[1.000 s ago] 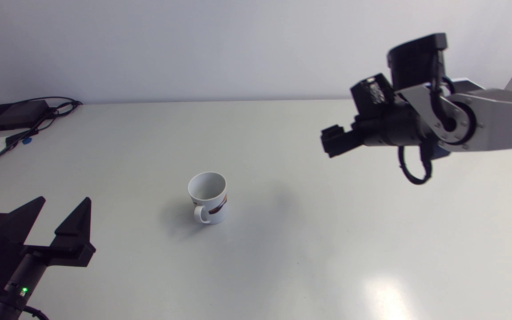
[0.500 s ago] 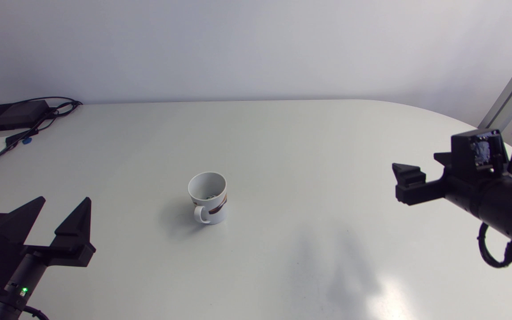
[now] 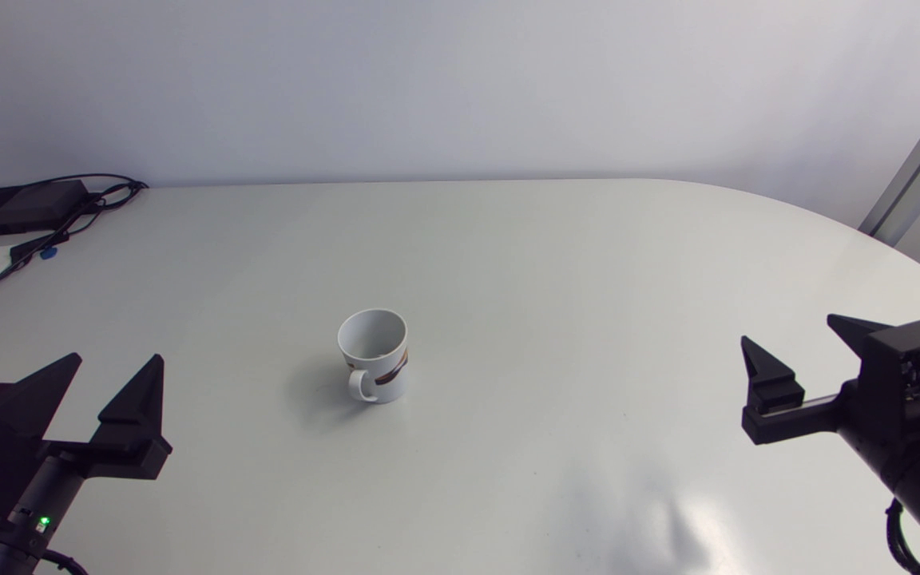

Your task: Pick up the white golf ball from the table and place it into the cup.

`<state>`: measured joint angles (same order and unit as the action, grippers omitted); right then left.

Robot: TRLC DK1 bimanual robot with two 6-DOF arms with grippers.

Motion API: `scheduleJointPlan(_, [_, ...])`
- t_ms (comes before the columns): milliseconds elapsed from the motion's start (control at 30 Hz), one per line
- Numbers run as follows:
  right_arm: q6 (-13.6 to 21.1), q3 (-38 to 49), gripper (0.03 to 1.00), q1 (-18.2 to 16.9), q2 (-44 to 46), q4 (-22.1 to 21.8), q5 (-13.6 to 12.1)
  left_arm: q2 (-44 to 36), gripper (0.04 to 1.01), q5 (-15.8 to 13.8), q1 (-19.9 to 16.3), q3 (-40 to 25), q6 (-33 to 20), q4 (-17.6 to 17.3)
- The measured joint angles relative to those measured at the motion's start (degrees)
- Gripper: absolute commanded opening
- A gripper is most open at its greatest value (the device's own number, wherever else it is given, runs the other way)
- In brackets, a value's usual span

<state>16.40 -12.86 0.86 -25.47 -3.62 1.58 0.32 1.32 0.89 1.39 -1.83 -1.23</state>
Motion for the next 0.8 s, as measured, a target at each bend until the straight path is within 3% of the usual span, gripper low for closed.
scheduleJointPlan(233, [1.0,4.0,0.964,-3.1,8.0,0.2,0.2,0.0,0.992,0.0,0.0,0.0,0.0,0.0])
scheduleJointPlan(433, [1.5,7.6,0.964,-3.1,14.2,1.1,0.2,0.0,0.992,0.0,0.0,0.0,0.0,0.0])
scheduleJointPlan(667, [2.4,9.7,0.964,-3.1,23.5,5.9,0.2,0.0,0.992,0.0,0.0,0.0,0.0,0.0])
scheduleJointPlan(800, [2.6,9.7,0.964,-3.9,23.9,5.9,0.2,0.0,0.992,0.0,0.0,0.0,0.0,0.0])
